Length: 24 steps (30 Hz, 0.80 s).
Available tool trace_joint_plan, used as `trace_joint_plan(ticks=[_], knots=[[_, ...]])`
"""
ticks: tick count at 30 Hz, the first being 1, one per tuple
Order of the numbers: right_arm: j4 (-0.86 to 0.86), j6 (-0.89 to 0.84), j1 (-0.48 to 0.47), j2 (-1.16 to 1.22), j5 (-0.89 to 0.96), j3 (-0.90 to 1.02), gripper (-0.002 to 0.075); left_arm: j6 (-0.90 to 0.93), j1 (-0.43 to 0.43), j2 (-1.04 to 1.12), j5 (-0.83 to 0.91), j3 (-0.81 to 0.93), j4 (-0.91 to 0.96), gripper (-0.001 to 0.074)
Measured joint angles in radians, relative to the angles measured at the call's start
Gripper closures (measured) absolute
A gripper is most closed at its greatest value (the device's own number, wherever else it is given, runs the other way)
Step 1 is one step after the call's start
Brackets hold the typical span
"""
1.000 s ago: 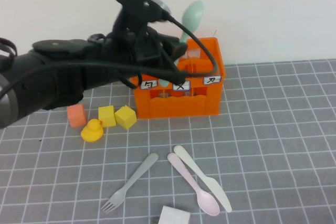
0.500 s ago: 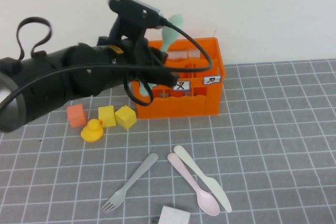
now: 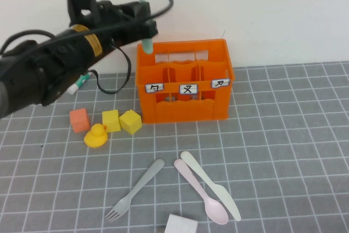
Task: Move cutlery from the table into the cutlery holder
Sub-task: Place the spoon on the box
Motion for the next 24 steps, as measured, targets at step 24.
trace_joint_plan(ticks=[24], knots=[[0.000, 0.000, 0.000, 0.000, 0.000, 0.000, 0.0729, 0.349, 0.004, 0.247, -0.139, 0.000, -0.059, 0.0487]])
